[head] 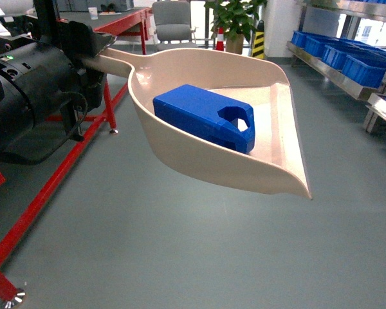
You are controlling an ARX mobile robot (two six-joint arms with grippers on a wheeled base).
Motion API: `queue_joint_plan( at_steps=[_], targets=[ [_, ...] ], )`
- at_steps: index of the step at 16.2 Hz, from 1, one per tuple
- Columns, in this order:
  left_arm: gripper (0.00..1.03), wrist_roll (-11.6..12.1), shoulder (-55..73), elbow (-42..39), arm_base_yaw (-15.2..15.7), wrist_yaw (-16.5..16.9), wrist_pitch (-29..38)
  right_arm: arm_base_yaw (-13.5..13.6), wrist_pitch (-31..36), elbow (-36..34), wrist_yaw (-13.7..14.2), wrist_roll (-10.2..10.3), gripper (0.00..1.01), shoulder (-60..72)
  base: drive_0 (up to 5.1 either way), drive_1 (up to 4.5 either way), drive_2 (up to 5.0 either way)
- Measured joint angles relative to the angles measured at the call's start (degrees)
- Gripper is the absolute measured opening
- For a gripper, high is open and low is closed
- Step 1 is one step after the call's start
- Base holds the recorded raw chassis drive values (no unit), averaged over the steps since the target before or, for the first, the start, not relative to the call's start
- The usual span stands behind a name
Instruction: Place part in tray to right shelf
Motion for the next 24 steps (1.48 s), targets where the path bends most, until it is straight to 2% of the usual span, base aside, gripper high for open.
queue_joint_plan(
  at_steps=[24],
  targets=[
    [0.14, 0.04, 0.04, 0.02, 0.00, 0.00, -0.15, 0.00, -0.17, 0.00, 0.00, 0.00, 0.98, 0.07, 0.0, 4.30, -4.2]
  ],
)
